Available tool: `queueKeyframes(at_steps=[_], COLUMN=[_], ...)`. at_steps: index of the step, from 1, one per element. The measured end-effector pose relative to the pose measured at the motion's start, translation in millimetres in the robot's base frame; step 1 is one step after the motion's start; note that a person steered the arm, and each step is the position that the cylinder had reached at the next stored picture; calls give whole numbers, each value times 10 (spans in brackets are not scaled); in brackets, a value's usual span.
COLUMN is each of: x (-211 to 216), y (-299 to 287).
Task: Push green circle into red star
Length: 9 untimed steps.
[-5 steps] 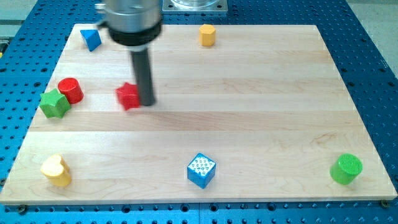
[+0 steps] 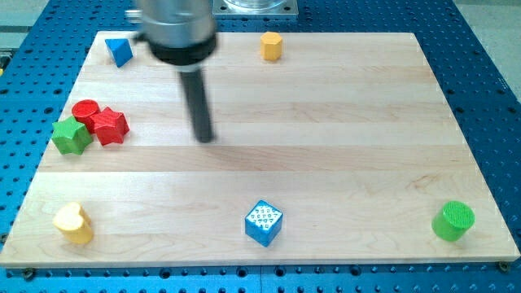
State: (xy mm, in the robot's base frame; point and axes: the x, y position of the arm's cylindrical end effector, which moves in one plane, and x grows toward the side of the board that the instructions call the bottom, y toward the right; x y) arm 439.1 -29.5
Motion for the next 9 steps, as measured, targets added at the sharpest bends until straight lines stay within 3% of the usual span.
queueKeyframes(at_steps=[2, 3, 5, 6, 9], x=[178, 712, 1277, 1594, 1711], y=[2583, 3538, 3719, 3416, 2239])
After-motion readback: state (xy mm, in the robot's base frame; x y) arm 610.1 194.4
